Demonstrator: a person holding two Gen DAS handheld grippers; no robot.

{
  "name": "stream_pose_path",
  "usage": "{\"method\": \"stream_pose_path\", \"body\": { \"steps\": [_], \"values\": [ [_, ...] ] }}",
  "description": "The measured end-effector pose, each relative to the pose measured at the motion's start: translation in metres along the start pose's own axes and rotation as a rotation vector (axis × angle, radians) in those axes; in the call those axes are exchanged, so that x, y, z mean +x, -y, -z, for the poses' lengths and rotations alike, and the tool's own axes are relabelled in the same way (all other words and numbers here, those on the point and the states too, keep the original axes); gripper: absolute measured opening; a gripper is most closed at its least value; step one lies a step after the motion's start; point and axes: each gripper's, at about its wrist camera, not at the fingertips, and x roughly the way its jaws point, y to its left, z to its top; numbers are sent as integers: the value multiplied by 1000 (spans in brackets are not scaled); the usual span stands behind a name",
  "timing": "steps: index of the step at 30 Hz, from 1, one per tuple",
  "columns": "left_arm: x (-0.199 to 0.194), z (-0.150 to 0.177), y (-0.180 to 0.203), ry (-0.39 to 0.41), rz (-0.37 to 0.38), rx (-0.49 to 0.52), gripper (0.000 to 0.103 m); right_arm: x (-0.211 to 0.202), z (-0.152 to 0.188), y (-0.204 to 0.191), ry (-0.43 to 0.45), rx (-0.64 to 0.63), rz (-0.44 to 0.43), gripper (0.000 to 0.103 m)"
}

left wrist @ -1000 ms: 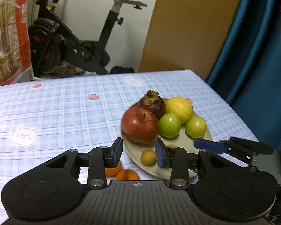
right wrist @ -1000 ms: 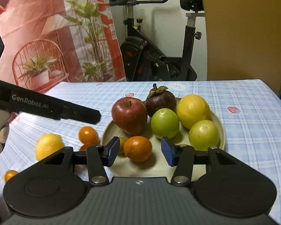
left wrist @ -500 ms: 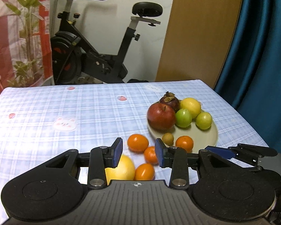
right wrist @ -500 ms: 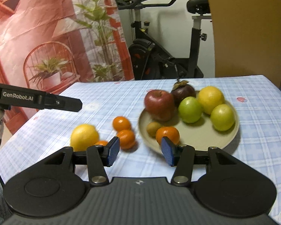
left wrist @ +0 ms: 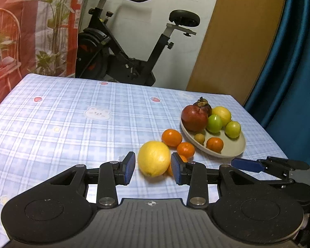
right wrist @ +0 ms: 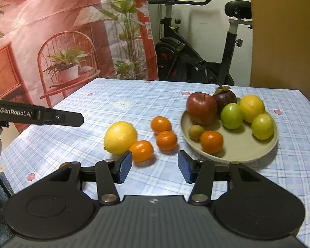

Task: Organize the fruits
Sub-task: 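Move the left gripper down to a tangerine on the tablecloth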

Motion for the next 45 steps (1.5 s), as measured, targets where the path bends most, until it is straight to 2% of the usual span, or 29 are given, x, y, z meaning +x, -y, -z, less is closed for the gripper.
{"method": "stream_pose_path", "body": {
  "steps": [11, 19, 31, 45],
  "values": [
    [-11, 20, -23, 13, 8, -52, 40, 7, 3, -23, -28, -65, -19, 52],
    [-8, 24, -24, 5, 19, -56, 40, 16, 7, -26, -46, -68, -33, 52],
    [2, 28, -24, -44, 5, -50, 40, 25, 13, -18, -49, -53, -46, 52],
    [8, 28, -25, -64, 0, -57, 40, 29, 15, -11, -51, -26, -51, 52]
  ]
}}
